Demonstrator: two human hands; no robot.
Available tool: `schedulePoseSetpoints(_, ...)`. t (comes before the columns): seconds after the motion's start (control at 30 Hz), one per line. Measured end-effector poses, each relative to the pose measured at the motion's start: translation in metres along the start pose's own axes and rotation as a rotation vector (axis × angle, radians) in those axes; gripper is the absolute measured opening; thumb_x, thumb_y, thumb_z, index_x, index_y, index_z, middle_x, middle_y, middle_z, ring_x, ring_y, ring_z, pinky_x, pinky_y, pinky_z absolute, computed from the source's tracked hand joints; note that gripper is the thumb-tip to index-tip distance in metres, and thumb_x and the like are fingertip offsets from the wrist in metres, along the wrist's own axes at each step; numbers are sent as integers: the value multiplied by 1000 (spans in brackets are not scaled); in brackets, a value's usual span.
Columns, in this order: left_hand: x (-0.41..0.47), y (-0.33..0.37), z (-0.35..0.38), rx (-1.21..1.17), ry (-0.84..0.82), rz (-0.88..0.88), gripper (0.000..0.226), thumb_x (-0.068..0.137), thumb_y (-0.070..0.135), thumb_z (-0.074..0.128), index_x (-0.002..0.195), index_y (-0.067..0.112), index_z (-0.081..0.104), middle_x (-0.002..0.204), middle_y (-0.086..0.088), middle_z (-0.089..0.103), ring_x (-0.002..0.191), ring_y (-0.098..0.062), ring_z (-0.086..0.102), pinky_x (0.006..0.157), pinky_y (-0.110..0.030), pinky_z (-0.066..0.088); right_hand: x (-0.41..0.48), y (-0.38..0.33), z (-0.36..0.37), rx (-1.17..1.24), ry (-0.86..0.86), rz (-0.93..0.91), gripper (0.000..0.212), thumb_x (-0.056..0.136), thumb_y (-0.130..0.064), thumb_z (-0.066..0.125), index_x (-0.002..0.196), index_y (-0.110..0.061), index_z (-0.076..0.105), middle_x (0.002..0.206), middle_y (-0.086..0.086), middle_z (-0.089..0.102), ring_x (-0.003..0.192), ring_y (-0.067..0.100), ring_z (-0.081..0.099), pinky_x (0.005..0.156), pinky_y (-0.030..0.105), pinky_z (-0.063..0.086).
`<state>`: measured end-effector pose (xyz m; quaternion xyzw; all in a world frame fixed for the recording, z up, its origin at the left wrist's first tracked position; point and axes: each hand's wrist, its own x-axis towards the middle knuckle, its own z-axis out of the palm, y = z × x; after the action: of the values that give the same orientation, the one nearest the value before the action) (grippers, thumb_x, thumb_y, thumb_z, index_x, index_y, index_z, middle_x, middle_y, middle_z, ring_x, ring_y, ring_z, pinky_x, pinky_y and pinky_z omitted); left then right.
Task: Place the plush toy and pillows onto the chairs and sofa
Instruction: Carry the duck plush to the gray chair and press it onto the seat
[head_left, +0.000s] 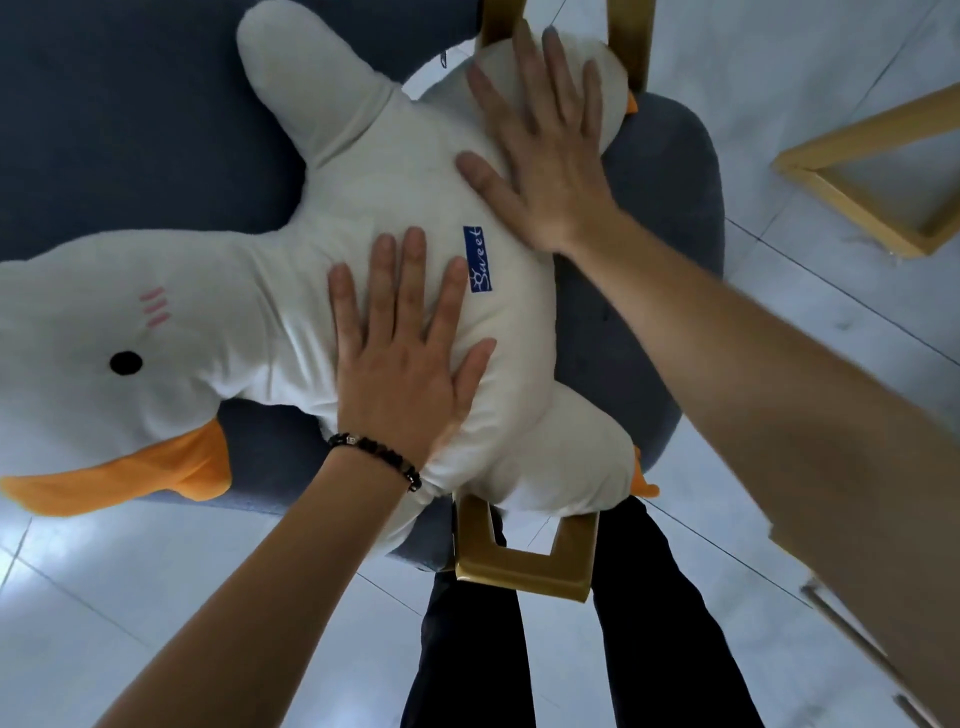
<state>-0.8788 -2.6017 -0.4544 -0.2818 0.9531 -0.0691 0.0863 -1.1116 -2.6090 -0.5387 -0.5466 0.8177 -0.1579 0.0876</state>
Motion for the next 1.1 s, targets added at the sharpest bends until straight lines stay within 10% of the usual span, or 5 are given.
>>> schedulePoseSetpoints(0.2,4,-3,-7,-34,-46,-24,68,104,56,25,160,16,22,166,-20,14,154,-38,11,122,-55,-10,9,22,1,60,-207,168,74,98,-72,16,163,-34,12,171,16,3,158,35,0,122,65,-1)
schedulePoseSetpoints(0.4,29,-11,-53,-93,198,48,52,108,37,31,152,12,42,160,-23,32,149,-41,28,119,-65,17,-79,-42,-22,478,68,339,66,106,-47,26,162,-11,19,170,20,8,158,36,7,128,48,11)
schedulePoseSetpoints(0.57,69,-62,-33,83,-206,36,67,100,62,9,160,32,14,168,-18,6,155,-37,6,118,-70,7,-191,-89,10,375,-133,61,81,100,-59,40,160,-11,15,167,29,7,157,42,3,123,60,16)
schedulePoseSetpoints(0.8,52,-38,-50,-7,-195,6,65,104,55,17,160,23,17,167,-23,6,154,-41,5,118,-71,6,-273,-14,-2,361,-530,83,88,91,-83,24,160,-39,-6,170,15,-9,157,36,9,122,57,26)
schedulePoseSetpoints(1.1,-34,-3,-19,90,-282,162,78,94,76,20,160,38,4,169,-10,-10,152,-45,-10,113,-74,-8,-277,-34,8,310,-339,-15,89,90,-77,45,160,-31,16,168,24,5,154,43,18,117,63,32)
